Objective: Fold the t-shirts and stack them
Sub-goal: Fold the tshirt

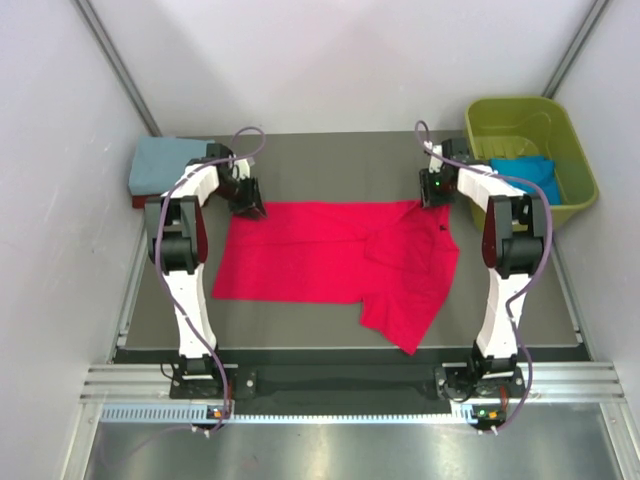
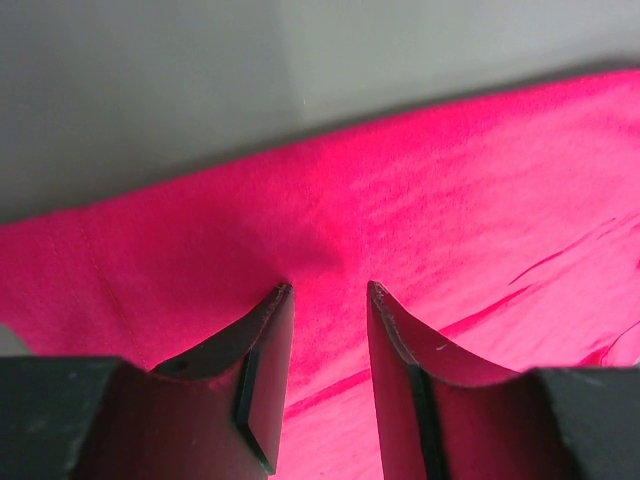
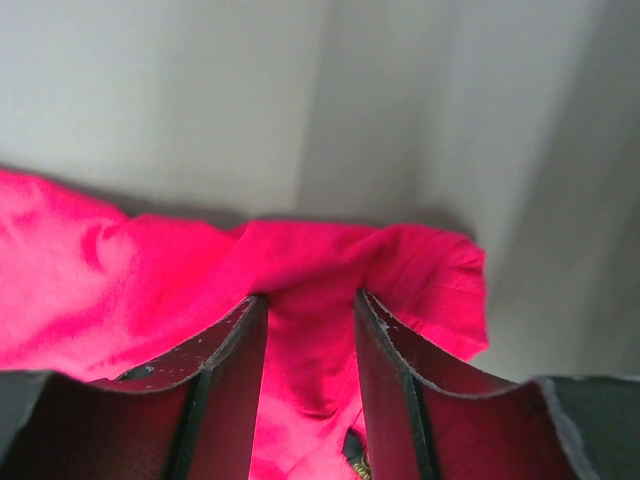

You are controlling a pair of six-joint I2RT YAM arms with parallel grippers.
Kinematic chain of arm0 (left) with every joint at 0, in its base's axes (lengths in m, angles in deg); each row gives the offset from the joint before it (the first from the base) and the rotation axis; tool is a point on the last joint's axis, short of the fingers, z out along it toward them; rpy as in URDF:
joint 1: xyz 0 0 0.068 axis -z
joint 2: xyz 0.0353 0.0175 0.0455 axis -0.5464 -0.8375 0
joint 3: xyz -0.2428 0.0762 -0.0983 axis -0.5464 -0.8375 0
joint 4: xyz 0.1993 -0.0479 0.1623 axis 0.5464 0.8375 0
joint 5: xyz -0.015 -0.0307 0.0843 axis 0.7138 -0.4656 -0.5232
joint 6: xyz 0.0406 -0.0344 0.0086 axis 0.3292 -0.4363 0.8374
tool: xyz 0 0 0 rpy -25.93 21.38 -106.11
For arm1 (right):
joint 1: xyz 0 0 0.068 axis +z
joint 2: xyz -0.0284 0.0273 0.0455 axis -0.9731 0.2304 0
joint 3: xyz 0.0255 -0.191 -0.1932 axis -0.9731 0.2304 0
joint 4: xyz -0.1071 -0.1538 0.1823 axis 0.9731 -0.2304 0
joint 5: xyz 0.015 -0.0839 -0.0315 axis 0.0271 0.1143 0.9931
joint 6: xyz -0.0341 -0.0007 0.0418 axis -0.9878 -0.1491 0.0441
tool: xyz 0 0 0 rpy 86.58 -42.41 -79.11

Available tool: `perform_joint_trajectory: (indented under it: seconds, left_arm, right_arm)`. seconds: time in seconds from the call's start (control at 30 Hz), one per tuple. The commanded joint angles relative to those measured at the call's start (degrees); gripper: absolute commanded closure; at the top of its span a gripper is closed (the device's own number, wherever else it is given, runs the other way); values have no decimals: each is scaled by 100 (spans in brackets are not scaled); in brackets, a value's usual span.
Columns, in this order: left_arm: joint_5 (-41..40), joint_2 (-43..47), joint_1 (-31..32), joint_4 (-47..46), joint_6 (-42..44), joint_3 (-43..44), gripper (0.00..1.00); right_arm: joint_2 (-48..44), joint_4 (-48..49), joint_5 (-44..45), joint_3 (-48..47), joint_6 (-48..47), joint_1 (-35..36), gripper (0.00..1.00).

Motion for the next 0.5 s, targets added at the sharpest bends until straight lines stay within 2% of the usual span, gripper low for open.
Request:
perform_joint_trajectory:
  seconds: [0.0,0.3,0.47]
  left_arm:
    - [-342,-304,-19,-138,-3,166,59]
    - [-702,-742,-19,-191,-126,684,58]
    - [-966,-1015,-19,-235,-161,1071,57]
  right_arm:
    - [168,74,245,-439,153,-176,59]
    - [1038,-67,157,-1800,179,-361,58]
    - [1372,-32,51,-2180,267,-352,58]
